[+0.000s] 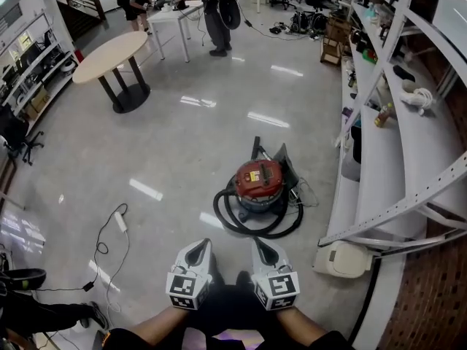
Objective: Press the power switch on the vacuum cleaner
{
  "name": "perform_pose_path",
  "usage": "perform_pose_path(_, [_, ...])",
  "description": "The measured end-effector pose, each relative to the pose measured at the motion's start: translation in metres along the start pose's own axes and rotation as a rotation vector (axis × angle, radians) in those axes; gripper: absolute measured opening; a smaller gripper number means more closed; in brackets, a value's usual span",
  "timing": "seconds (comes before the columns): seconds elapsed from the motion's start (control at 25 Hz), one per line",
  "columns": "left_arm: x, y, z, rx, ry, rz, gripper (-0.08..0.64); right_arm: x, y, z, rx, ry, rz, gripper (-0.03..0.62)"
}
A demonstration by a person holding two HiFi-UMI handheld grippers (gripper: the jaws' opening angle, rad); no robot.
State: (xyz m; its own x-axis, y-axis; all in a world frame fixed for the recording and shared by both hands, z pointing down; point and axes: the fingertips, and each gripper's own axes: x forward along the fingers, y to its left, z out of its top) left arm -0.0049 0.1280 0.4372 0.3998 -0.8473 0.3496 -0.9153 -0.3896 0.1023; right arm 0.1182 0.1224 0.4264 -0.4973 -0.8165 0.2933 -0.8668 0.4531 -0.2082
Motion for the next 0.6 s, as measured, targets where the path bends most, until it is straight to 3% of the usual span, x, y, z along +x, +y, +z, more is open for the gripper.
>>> perform_pose_path(0.6, [0.086, 0.012, 0.011, 0.026, 0.022, -0.137, 0.015, 0.05, -0.045, -0.001, 0.028, 0.037, -0.111, -0.009])
